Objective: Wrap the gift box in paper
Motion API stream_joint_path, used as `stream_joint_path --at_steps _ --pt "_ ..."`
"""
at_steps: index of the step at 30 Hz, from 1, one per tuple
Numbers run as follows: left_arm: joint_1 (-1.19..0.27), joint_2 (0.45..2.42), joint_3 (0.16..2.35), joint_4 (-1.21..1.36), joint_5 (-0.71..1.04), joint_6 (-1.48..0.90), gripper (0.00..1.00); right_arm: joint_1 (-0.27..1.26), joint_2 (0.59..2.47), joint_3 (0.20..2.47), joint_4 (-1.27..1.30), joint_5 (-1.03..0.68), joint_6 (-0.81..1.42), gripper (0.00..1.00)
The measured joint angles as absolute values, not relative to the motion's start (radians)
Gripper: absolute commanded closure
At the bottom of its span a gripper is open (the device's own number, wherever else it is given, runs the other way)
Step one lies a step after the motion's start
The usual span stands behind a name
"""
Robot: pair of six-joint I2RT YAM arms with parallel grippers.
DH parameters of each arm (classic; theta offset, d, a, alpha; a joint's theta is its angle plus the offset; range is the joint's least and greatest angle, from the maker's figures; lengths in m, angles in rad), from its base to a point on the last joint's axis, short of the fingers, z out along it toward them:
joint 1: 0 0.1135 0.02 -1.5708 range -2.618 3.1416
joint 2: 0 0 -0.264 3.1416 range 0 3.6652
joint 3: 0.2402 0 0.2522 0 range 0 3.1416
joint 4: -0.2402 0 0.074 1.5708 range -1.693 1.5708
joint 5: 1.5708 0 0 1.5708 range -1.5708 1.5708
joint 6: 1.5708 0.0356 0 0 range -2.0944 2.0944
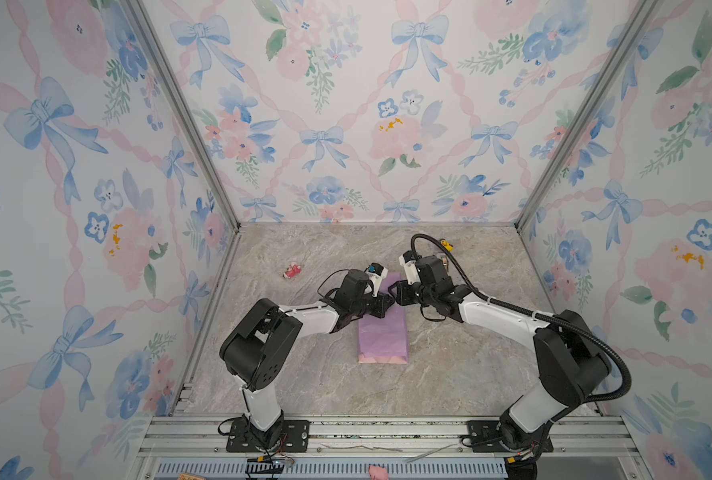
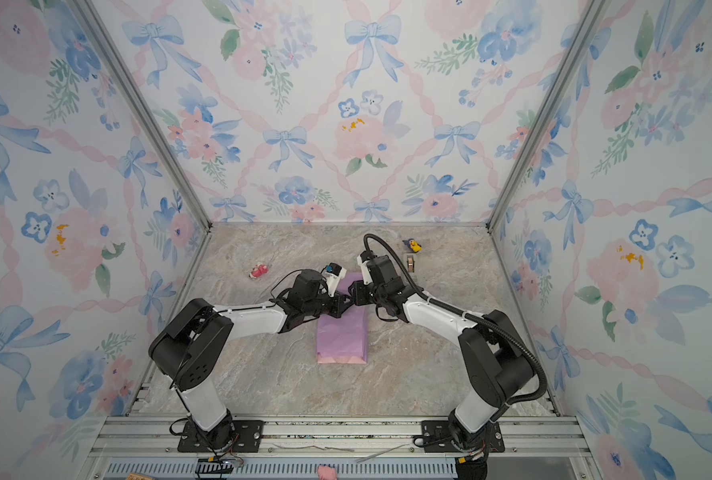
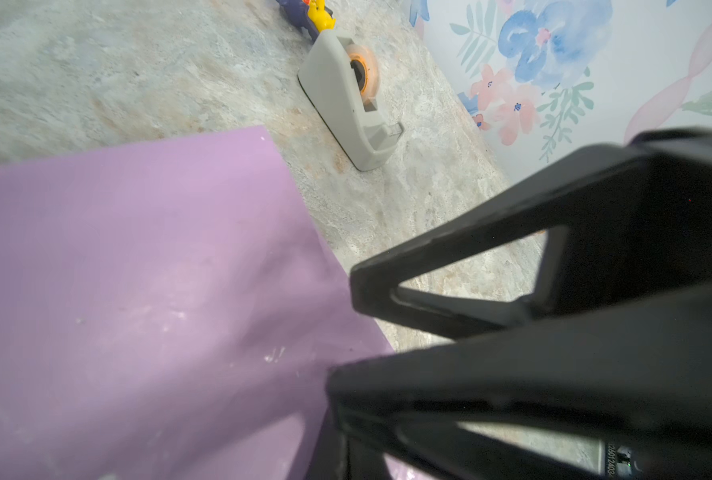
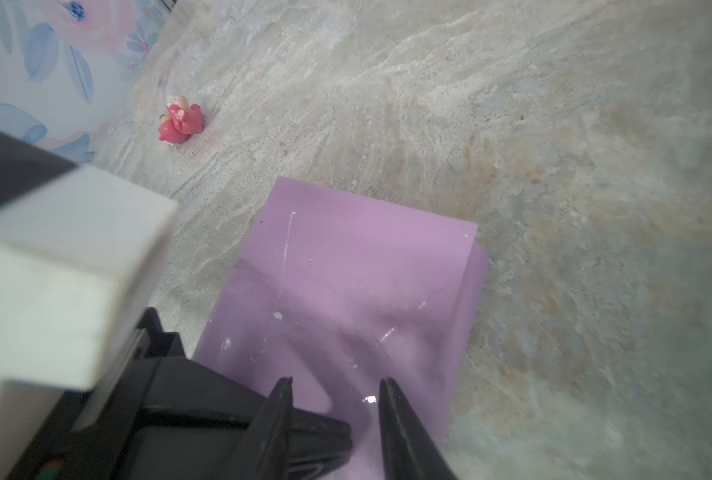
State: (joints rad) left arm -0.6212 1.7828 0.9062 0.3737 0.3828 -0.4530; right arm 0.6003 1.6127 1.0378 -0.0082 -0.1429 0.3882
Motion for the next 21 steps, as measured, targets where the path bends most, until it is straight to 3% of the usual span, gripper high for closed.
stream_joint_path --at_steps 8,21 --pt "-0.621 1.783 0.906 0.374 0.383 -0.453 0.95 0.522 1.484 1.016 -0.102 -0.169 0.482 0.61" --pt "-0.621 1.783 0.906 0.375 0.382 -0.453 0.95 0.487 1.647 1.010 -0.221 -0.340 0.632 0.57"
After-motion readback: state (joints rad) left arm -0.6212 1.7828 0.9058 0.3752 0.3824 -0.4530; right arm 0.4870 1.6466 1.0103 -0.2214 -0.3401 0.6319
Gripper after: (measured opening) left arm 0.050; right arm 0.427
